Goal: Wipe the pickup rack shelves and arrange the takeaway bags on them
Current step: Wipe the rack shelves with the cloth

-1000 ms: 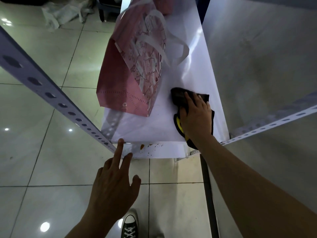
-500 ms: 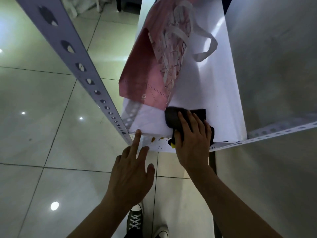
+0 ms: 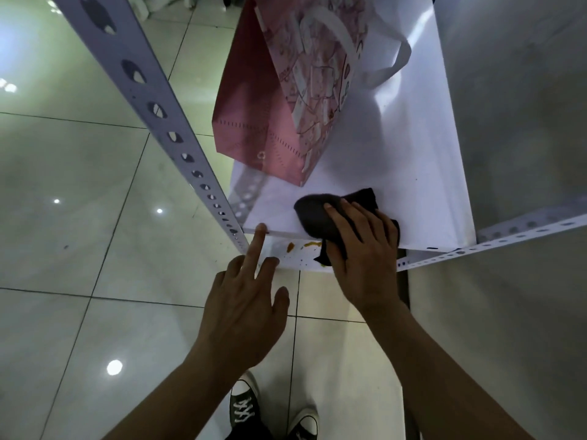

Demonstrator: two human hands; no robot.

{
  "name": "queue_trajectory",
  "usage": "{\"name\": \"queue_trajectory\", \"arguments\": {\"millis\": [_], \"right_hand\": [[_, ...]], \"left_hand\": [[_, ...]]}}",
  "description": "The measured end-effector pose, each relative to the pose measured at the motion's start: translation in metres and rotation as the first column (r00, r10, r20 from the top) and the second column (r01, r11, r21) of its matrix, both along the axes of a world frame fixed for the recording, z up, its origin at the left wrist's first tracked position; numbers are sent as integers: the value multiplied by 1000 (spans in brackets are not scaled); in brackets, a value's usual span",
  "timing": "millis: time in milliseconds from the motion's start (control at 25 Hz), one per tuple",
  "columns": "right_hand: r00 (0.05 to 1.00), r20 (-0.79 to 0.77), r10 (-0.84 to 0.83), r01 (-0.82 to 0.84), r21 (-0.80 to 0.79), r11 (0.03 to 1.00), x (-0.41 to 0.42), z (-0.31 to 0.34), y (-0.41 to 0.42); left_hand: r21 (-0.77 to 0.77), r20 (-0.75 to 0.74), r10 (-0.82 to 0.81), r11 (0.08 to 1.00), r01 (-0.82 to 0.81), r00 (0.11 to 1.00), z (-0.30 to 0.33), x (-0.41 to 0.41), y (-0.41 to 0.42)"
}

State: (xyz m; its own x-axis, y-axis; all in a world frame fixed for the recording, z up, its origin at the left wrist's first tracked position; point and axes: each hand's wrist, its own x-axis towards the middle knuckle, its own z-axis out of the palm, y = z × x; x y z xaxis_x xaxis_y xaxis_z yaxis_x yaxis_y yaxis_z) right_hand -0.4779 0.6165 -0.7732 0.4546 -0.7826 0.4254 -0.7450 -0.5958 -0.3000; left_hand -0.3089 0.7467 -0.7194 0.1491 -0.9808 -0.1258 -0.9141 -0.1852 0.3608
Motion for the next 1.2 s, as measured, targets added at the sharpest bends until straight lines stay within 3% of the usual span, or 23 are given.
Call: {"name": "queue_trajectory", "arguments": {"millis": [280,480,680,880,1080,1200], "right_hand": [[991,122,-60,66,-39,997,-33,-4,7],[964,259,-58,68,-30,997,-54,-34,46],[956,261,-132,75,219,973,-77,-102,78],[946,269,-180,47,438,898,-71,-169,44],[971,198,-136,91,221,971,-48,-237,-27],[985,-32,-172,175,104,979,-51,-281,-65]], "left_hand": [[-71,-23,38,997,-40,999,-25,-3,8],[-105,-38,26,994,-30,999,-75,-25,29],[9,-62,6,1000,-5,998,-154,-52,45],[95,-17,-37,995,39,999,-232,-40,31],[56,51,-89,995,86,995,-298,-12,2],[42,77,-57,998,54,995,-332,0,-11]]}}
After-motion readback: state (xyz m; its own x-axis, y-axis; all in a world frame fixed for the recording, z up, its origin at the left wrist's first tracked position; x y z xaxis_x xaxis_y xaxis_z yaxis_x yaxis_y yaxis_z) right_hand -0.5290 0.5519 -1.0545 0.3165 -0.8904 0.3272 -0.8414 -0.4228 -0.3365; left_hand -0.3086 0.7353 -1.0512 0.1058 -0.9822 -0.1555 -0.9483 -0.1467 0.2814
